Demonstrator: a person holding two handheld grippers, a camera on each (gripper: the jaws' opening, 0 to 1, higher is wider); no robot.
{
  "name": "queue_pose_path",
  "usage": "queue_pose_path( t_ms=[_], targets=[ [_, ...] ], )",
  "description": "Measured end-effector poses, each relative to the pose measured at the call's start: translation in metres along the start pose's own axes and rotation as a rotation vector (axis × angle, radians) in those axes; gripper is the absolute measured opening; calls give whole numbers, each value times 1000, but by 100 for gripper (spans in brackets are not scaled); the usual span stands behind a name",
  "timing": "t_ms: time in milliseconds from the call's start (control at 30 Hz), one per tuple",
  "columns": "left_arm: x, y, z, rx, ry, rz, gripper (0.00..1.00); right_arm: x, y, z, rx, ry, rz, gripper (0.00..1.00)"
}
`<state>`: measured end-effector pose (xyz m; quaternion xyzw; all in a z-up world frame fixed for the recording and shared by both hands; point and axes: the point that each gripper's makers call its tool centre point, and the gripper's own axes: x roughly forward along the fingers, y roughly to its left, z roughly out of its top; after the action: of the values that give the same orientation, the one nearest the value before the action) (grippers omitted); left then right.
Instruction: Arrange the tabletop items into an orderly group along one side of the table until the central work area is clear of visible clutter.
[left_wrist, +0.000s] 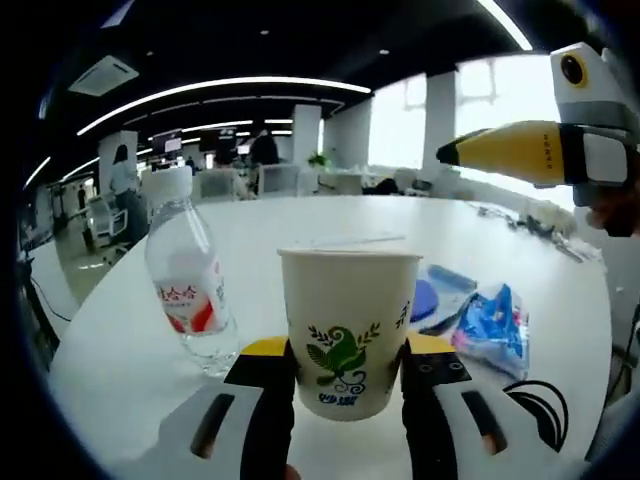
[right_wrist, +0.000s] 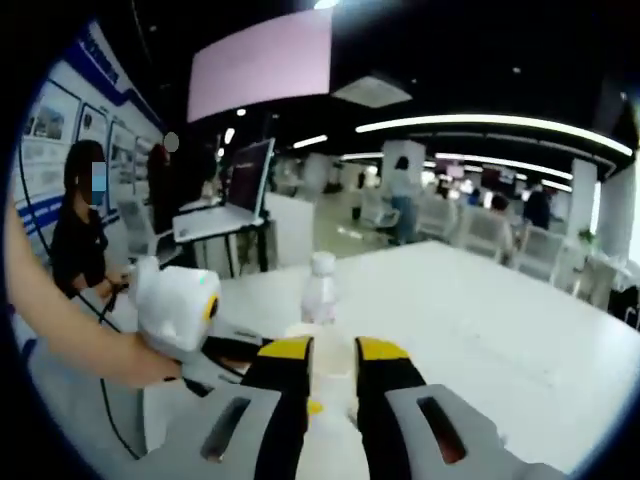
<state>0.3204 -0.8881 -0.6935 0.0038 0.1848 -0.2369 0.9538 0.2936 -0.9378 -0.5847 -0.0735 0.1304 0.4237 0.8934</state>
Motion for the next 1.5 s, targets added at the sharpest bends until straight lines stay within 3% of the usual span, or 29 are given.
queue_pose_path(
  t_ms=[167, 300, 567, 800, 1100, 1500],
  targets=[
    [10, 5, -2, -11, -13, 23, 39, -21, -3, -19, 37, 21, -29, 12],
    [19, 9, -4, -13, -16, 29, 39, -28, -2, -44, 87, 77, -32, 12],
    [37, 22, -7, -16, -33, 45, 39, -31, -2, -47, 112, 77, -40, 10],
    [50, 29, -13, -18, -38, 56, 39, -38, -1, -63, 134, 112, -39, 9],
    [47, 34, -24, -25, -32, 60, 39, -39, 4, -72, 159, 127, -34, 8],
    [41, 34, -36, -39, -2, 78, 38, -36, 9, -71, 172, 122, -17, 7]
  ],
)
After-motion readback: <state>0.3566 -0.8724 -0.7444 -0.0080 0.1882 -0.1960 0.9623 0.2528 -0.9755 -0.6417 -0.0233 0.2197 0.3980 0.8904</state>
